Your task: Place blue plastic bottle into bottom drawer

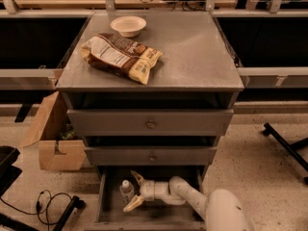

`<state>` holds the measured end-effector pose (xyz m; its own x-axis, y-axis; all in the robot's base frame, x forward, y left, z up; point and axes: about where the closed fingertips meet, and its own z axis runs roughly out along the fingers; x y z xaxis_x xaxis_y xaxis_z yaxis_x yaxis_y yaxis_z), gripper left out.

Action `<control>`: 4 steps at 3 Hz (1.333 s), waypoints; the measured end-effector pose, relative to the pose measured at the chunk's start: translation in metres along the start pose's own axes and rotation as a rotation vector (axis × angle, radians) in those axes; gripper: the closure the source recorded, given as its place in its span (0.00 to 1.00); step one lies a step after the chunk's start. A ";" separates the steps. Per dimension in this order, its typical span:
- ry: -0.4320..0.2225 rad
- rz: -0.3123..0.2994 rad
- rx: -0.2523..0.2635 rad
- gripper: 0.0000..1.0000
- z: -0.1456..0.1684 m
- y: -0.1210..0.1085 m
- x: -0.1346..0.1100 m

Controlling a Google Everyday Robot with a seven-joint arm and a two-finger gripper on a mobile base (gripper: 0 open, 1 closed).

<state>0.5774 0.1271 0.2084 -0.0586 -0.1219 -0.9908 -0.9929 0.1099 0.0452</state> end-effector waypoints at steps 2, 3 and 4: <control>0.236 0.174 -0.098 0.00 -0.091 0.046 -0.025; 0.323 0.250 -0.112 0.00 -0.132 0.077 -0.051; 0.404 0.246 -0.076 0.00 -0.157 0.092 -0.097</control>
Offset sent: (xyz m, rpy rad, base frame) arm -0.1375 -0.1285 0.0749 -0.3099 0.3935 0.1750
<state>0.4755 -0.0055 0.3288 -0.3139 -0.4763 -0.8214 -0.9482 0.1134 0.2966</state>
